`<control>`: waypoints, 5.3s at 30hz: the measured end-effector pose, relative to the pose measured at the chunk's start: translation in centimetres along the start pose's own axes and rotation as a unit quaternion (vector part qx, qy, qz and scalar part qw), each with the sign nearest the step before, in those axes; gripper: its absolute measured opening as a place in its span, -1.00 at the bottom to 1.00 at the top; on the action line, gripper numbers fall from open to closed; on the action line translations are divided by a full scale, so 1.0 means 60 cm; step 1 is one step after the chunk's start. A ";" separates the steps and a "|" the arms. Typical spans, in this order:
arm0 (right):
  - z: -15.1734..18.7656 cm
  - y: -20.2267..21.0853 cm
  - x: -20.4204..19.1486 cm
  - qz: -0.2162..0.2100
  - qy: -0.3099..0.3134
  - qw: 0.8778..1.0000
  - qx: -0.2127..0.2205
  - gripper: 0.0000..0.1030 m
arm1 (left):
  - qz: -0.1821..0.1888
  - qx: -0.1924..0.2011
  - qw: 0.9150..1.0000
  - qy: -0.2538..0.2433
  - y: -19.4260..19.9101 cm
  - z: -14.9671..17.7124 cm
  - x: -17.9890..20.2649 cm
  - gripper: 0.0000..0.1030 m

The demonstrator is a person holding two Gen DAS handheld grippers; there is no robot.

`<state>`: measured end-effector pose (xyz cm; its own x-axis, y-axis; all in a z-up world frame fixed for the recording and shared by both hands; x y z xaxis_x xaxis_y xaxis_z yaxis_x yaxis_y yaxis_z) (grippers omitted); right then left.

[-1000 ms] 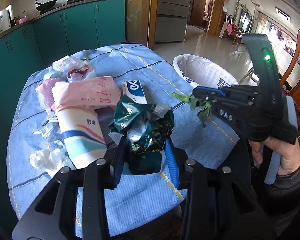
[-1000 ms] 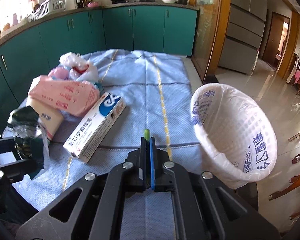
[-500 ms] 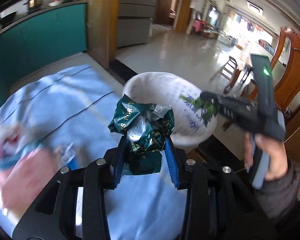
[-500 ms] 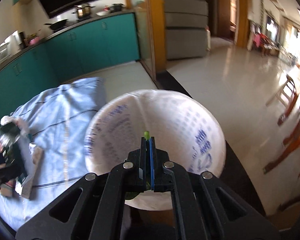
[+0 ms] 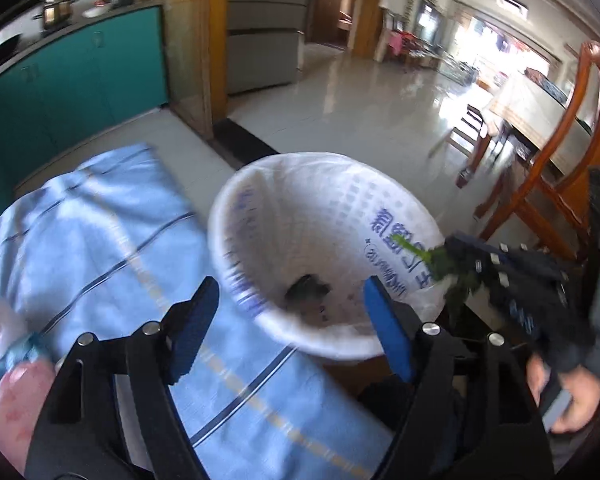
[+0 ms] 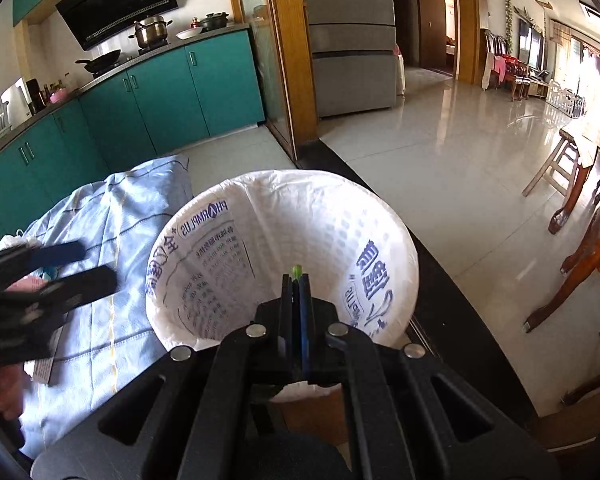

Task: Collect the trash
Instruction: 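Grasp the crumpled tissue with the left tool while the right tool grasps the ointment box, then carry tissue and box to the wastebasket and open both tools over it, then grasp the white paper cup with the left tool while the right tool grasps the pink bag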

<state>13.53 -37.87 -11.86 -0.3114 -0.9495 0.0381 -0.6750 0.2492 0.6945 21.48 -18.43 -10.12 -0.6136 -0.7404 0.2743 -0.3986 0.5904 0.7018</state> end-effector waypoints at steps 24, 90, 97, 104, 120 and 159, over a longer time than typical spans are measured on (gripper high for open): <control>0.094 0.081 -0.440 -0.185 0.190 0.963 -0.042 0.27 | -0.244 0.077 0.949 0.185 0.392 0.312 -0.239 0.62; -0.013 0.127 -0.178 -0.025 0.098 0.992 0.077 -0.24 | -0.131 0.141 0.979 0.070 0.413 0.192 -0.121 -0.28; -0.025 0.086 -0.078 0.017 0.055 0.996 0.064 -0.24 | -0.040 0.097 0.994 0.026 0.250 0.084 -0.061 -0.28; 0.002 0.050 -0.020 0.033 0.031 0.998 0.035 -0.24 | 0.030 0.045 0.998 -0.023 0.037 -0.005 0.020 -0.26; -0.003 -0.002 -0.016 0.026 0.022 0.999 0.022 -0.23 | -0.081 0.066 0.994 -0.008 0.033 0.011 -0.006 0.53; 0.108 0.148 -0.581 -0.255 0.385 0.886 0.030 -0.36 | -0.254 0.111 0.929 0.245 0.492 0.455 -0.255 0.71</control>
<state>14.08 -1.34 -11.67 0.5782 -0.7842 0.2254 -0.6386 -0.2630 0.7232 0.52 19.11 -11.53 0.0549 -0.9669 0.2491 -0.7158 0.1358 0.6850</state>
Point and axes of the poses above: each gripper's, at about its wrist camera, not at the fingertips, and y roughly against the way its jaws point, x to its right, z to its underside, the point moved 3 cm from there along -y, roughly the way its jaws point, and after that the axes turned 15 degrees about z, right-handed, at the moved point
